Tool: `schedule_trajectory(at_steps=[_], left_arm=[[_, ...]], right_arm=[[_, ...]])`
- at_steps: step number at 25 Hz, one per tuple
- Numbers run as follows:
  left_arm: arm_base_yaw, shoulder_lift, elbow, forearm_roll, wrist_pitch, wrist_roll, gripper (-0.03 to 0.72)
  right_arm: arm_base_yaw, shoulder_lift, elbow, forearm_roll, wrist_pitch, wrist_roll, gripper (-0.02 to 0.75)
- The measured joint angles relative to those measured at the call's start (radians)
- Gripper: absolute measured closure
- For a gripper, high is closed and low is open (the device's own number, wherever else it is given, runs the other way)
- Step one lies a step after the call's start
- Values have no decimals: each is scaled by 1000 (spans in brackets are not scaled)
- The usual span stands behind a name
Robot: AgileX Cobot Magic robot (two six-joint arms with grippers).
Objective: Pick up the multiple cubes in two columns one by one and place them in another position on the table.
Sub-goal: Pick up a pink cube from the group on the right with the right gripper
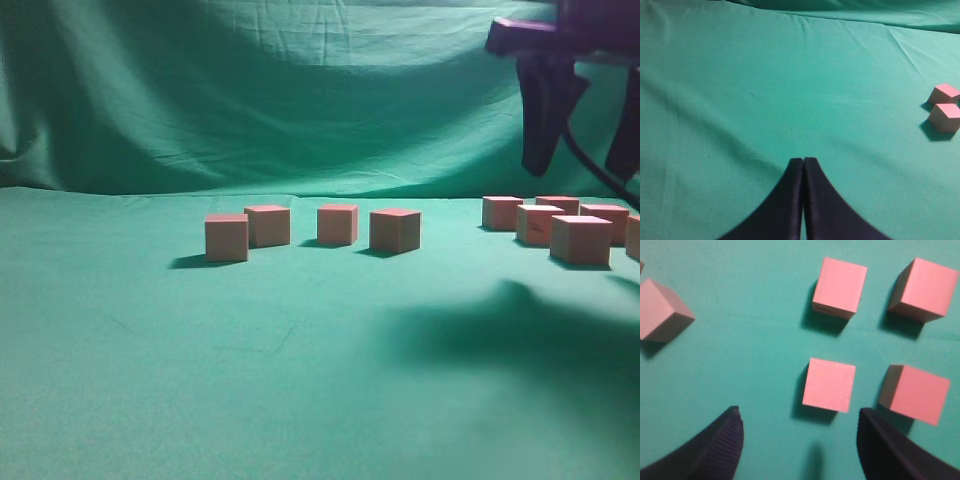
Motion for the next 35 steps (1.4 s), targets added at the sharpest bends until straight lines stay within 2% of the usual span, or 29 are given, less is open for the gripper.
schedule_trajectory(at_steps=[10, 22, 25, 27, 28, 35], left_arm=[[0, 0, 0, 0, 0, 0, 688], [0, 0, 0, 0, 0, 0, 688], [0, 0, 0, 0, 0, 0, 688], [0, 0, 0, 0, 0, 0, 688], [0, 0, 0, 0, 0, 0, 688], [0, 0, 0, 0, 0, 0, 688]], right_arm=[[0, 73, 0, -75, -90, 42, 268], [-2, 172, -2, -79, -131, 48, 268], [-2, 181, -4, -79, -140, 54, 372], [-2, 181, -11, -79, -140, 57, 472], [-2, 181, -19, -82, -136, 59, 490], [25, 161, -154, -69, -1, 60, 479]])
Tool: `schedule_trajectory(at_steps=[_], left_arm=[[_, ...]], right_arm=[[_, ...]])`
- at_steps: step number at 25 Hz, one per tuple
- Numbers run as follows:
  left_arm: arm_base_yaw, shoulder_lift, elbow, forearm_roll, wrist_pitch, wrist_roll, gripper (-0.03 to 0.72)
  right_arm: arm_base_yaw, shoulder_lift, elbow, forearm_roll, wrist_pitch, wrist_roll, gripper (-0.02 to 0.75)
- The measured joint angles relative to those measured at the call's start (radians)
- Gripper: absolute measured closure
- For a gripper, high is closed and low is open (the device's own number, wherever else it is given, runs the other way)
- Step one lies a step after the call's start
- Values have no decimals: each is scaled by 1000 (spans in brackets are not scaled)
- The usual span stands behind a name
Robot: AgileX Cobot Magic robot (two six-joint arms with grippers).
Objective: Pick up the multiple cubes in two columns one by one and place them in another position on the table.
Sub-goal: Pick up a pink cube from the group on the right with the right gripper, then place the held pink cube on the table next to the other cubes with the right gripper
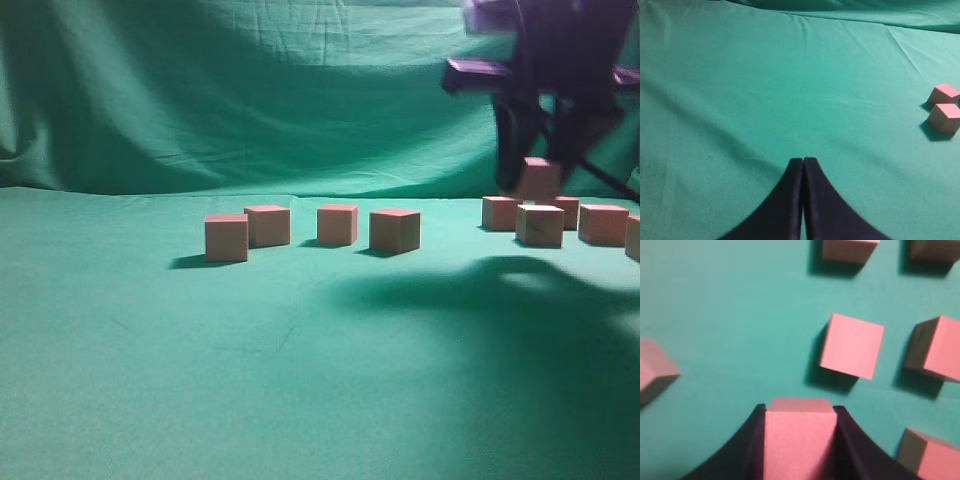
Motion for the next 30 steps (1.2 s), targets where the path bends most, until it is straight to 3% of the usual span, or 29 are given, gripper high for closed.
schedule_trajectory(at_steps=[5, 9, 14, 22, 30], left_arm=[[0, 0, 0, 0, 0, 0, 688], [0, 0, 0, 0, 0, 0, 688], [0, 0, 0, 0, 0, 0, 688], [0, 0, 0, 0, 0, 0, 688], [0, 0, 0, 0, 0, 0, 688]], right_arm=[[149, -54, -83, 38, 117, -43, 479], [299, -37, -106, 134, 178, -116, 479], [403, 66, -191, 177, 206, -171, 479], [429, 248, -394, 174, 243, -229, 479], [429, 341, -465, 125, 291, -231, 479]])
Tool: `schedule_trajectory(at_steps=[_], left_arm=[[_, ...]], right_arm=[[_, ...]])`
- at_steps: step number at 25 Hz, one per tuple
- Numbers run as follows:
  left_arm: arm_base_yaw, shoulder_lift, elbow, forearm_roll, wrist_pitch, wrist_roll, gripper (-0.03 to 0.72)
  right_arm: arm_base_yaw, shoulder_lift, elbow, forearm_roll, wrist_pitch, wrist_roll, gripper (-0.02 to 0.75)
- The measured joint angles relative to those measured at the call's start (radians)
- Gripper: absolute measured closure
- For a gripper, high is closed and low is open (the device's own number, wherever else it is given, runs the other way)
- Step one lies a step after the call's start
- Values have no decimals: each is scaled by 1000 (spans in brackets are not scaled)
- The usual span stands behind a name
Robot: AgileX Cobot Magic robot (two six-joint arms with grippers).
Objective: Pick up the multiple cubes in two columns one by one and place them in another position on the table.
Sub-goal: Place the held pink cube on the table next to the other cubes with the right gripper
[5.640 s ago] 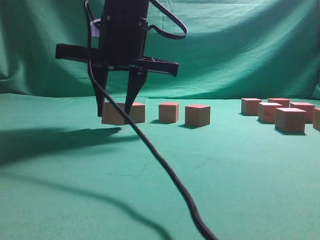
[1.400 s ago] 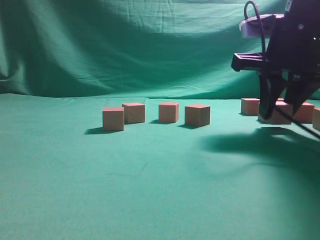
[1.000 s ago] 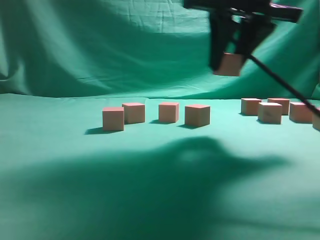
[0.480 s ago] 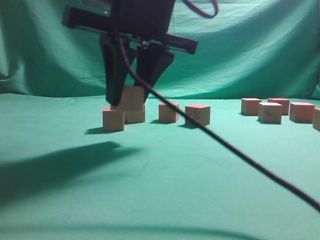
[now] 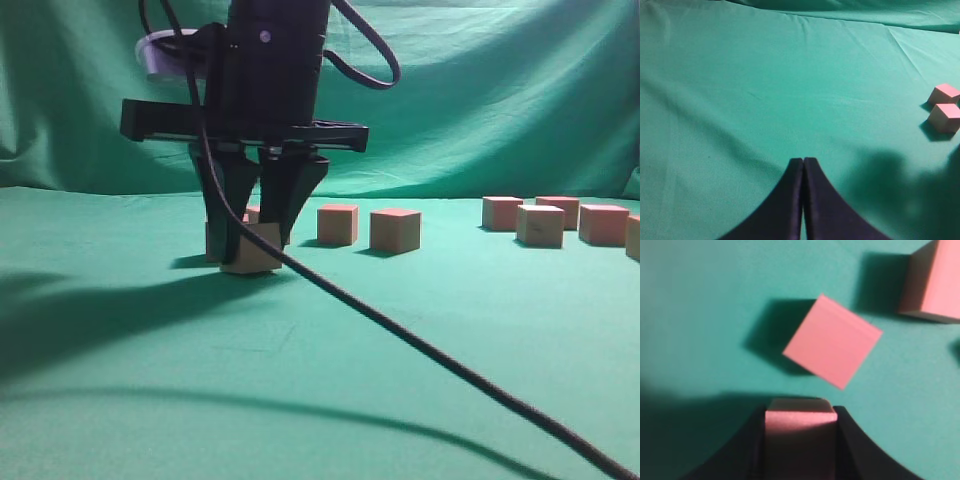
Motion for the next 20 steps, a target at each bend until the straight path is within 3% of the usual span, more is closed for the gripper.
schedule_trajectory(at_steps=[16, 20], left_arm=[[0, 0, 0, 0, 0, 0, 688], [0, 0, 0, 0, 0, 0, 688]], right_arm=[[0, 11, -15, -29, 3, 0, 479], [0, 26, -65, -36, 60, 0, 270]])
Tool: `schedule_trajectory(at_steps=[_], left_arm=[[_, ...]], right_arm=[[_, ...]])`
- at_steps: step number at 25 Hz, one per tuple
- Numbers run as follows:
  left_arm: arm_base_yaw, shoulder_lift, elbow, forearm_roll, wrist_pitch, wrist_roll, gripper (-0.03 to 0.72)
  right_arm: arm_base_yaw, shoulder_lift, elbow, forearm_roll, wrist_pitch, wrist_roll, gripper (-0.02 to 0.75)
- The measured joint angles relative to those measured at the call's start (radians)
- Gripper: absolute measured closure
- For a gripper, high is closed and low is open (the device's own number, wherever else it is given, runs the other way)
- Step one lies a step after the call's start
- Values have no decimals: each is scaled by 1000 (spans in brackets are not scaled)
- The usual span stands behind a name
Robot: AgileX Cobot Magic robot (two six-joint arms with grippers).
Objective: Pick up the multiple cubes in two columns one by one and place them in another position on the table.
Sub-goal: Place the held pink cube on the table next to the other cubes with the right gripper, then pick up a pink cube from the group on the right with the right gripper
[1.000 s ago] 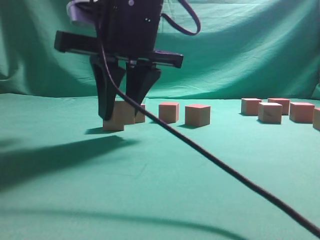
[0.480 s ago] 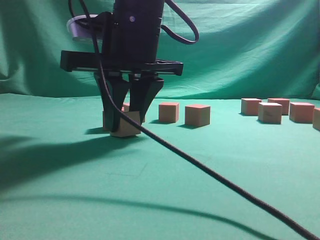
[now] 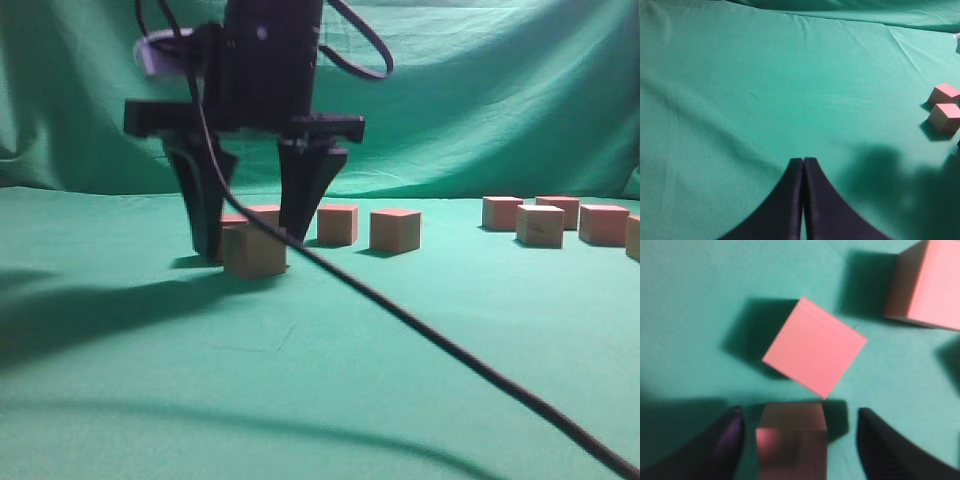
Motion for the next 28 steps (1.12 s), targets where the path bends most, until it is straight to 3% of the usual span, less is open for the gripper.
schedule_trajectory(at_steps=[3, 9, 16, 19, 28], left_arm=[[0, 0, 0, 0, 0, 0, 688], [0, 0, 0, 0, 0, 0, 688], [0, 0, 0, 0, 0, 0, 688], [0, 0, 0, 0, 0, 0, 688], [0, 0, 0, 0, 0, 0, 688]], right_arm=[[0, 0, -97, 0, 98, 0, 172], [0, -15, -267, -33, 222, -12, 187], [-34, -223, -238, -74, 238, -14, 187], [-110, -362, -127, -81, 238, 6, 187], [-496, -658, 351, -55, 194, 54, 187]])
